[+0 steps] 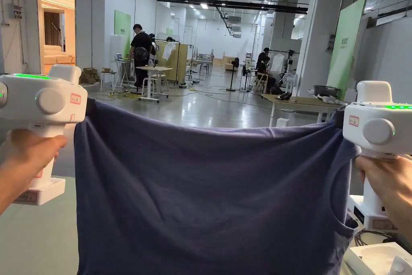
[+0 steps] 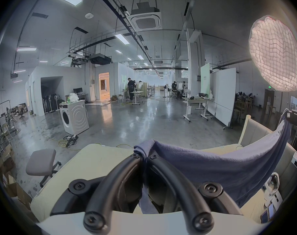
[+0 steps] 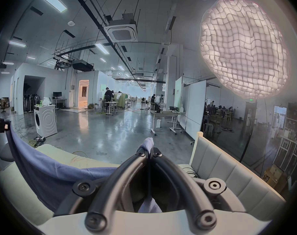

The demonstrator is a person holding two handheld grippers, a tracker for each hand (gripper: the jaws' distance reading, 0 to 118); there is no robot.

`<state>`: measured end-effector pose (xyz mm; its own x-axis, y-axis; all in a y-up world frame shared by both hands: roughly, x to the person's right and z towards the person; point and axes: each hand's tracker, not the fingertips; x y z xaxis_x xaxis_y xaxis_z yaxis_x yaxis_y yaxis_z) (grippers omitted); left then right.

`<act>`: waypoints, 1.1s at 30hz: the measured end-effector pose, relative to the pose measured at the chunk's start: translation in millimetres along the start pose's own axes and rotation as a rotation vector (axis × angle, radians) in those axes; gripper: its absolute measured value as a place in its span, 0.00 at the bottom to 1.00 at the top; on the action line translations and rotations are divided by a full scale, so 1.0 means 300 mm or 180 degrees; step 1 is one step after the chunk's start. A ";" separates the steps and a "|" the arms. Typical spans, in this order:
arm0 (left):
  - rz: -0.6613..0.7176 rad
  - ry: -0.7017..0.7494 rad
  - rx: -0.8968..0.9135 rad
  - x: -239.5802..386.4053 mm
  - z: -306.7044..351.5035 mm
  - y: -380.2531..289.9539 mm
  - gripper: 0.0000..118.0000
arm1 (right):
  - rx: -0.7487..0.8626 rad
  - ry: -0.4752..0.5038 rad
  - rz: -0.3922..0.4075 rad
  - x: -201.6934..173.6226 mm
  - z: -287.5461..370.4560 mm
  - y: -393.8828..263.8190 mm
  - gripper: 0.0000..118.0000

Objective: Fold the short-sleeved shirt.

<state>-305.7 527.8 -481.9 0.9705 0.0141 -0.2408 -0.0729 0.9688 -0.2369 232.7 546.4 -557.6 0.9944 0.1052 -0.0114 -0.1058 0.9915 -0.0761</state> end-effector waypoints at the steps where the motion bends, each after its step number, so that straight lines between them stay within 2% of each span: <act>1: -0.0006 0.0008 0.0020 0.003 -0.013 0.013 0.04 | 0.0034 -0.0017 -0.0007 -0.008 -0.002 0.007 0.00; 6: -0.0056 0.0041 0.0060 0.022 -0.043 0.020 0.04 | 0.0054 -0.0039 0.0073 -0.033 -0.012 0.014 0.00; 13: -0.0055 0.0006 -0.0043 0.030 -0.035 -0.119 0.04 | -0.0002 -0.0014 0.0176 -0.043 0.060 -0.129 0.00; 21: -0.0028 -0.0102 -0.0320 0.008 0.094 -0.494 0.04 | -0.0270 -0.0001 0.0138 0.002 0.262 -0.444 0.00; 24: 0.0061 -0.0187 -0.0445 -0.008 0.179 -0.651 0.04 | -0.0366 -0.0017 0.0247 0.024 0.378 -0.584 0.00; 33: 0.0006 -0.0258 -0.0750 -0.054 0.515 -1.069 0.04 | -0.0798 0.0016 0.0202 0.073 0.771 -0.975 0.00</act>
<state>-262.5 255.1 -256.4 0.9849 0.0449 -0.1675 -0.1171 0.8844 -0.4517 286.1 276.3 -304.9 0.9857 0.1657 -0.0290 -0.1662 0.9328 -0.3198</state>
